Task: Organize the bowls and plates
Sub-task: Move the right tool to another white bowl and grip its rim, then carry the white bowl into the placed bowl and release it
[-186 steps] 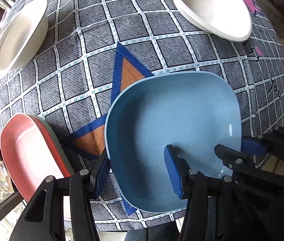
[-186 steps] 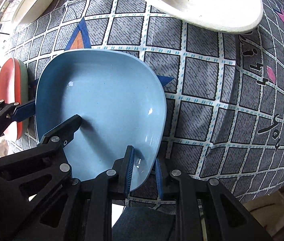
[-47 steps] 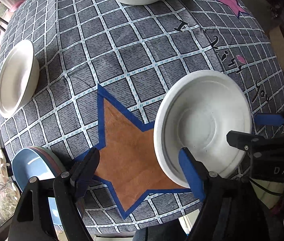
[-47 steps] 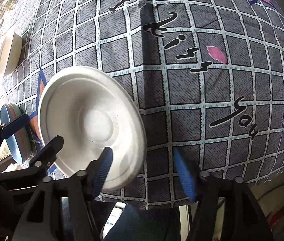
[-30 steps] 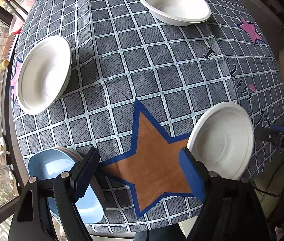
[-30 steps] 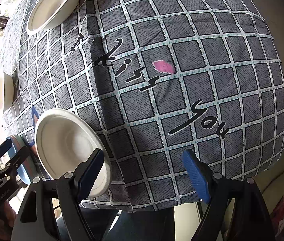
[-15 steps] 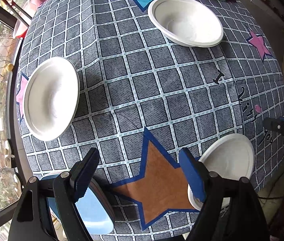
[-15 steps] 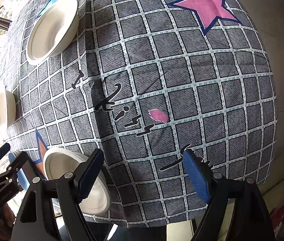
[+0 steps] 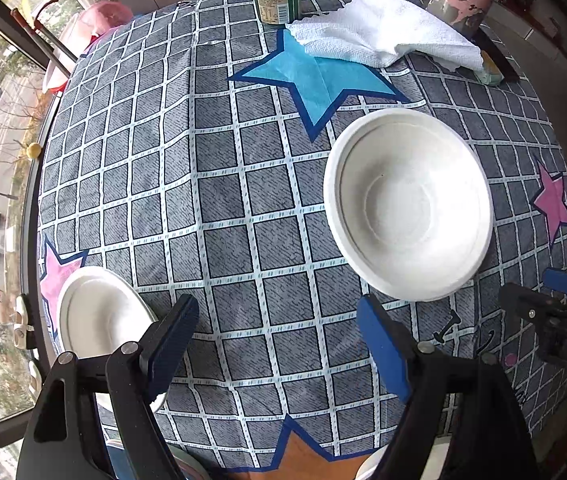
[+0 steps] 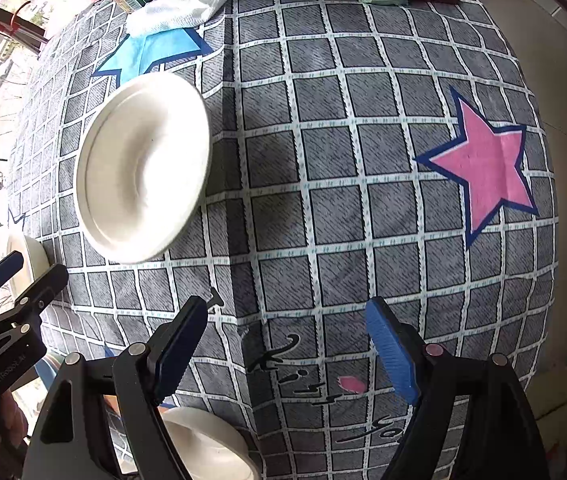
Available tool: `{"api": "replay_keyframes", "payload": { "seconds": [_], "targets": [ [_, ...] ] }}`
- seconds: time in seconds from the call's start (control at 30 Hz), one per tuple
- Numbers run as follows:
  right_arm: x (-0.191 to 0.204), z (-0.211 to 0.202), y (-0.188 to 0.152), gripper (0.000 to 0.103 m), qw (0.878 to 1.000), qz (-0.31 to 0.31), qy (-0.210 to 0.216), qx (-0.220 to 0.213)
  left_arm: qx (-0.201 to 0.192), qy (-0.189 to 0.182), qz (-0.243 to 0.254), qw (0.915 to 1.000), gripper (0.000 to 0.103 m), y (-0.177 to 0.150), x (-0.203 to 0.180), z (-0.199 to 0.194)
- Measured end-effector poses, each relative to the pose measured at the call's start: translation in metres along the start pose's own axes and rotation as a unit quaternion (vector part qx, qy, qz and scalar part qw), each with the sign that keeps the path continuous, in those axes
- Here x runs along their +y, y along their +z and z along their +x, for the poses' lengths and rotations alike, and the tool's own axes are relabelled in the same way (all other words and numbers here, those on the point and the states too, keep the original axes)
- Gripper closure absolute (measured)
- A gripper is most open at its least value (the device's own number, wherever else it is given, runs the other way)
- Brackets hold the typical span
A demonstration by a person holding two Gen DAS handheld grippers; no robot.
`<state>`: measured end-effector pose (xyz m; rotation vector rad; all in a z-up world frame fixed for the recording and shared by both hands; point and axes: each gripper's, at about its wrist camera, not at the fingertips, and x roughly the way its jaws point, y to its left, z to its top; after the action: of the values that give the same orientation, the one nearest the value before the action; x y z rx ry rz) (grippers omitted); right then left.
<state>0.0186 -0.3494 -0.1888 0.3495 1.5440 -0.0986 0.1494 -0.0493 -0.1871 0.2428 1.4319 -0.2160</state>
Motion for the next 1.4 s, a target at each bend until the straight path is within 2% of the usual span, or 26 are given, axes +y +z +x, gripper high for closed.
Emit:
{"api": "replay_keyframes", "payload": {
  "seconds": [0.2,0.37,0.43,0.5,0.53,0.57,0.6,0.63,0.67,0.73,0.8,1.07,1.23,1.4],
  "targets": [
    [0.018,0.007,0.061,0.021,1.000,0.003,0.015,-0.015,-0.009,0.000,-0.013,0.9999,0.019,0.044,-0.005,0.027],
    [0.018,0.024,0.108,0.021,1.000,0.003,0.014,-0.010,0.018,-0.010,-0.013,0.9997,0.020,0.073,-0.005,0.061],
    [0.020,0.031,0.119,0.021,1.000,0.000,0.018,-0.006,0.029,-0.024,-0.011,0.9992,0.032,0.079,-0.006,0.072],
    [0.028,0.040,0.130,0.030,1.000,-0.002,0.022,-0.004,0.037,-0.053,-0.016,0.9978,0.041,0.085,-0.006,0.077],
    [0.030,0.038,0.134,0.030,1.000,-0.006,0.018,-0.011,0.032,-0.053,-0.014,0.9980,0.043,0.087,-0.011,0.077],
    [0.034,0.037,0.139,0.039,1.000,-0.014,0.016,-0.018,0.029,-0.058,-0.008,0.9978,0.049,0.090,-0.013,0.077],
    [0.042,0.037,0.140,0.056,0.999,-0.024,0.014,-0.023,0.028,-0.064,-0.001,0.9975,0.056,0.094,-0.017,0.076],
    [0.047,0.037,0.144,0.066,0.999,-0.032,0.015,-0.022,0.030,-0.071,0.008,0.9970,0.062,0.107,-0.030,0.078],
    [0.054,0.041,0.147,0.077,0.999,-0.034,0.022,-0.013,0.033,-0.073,0.017,0.9967,0.069,0.104,-0.047,0.073],
    [0.065,0.044,0.152,0.080,0.999,-0.035,0.018,-0.010,0.029,-0.061,0.029,0.9973,0.069,0.103,-0.060,0.070],
    [0.068,0.045,0.153,0.081,0.999,-0.036,0.014,-0.009,0.030,-0.066,0.028,0.9969,0.069,0.097,-0.065,0.069],
    [0.076,0.055,0.115,0.080,0.999,-0.039,0.027,0.025,0.044,-0.064,0.060,0.9952,0.069,0.040,-0.081,0.068],
    [0.087,0.059,0.094,0.080,0.997,-0.032,0.050,0.051,0.050,-0.060,0.060,0.9951,0.068,0.003,-0.084,0.066],
    [0.098,0.054,0.091,0.080,0.998,-0.031,0.040,0.047,0.058,-0.061,0.044,0.9955,0.066,-0.006,-0.082,0.061]
  ]
}}
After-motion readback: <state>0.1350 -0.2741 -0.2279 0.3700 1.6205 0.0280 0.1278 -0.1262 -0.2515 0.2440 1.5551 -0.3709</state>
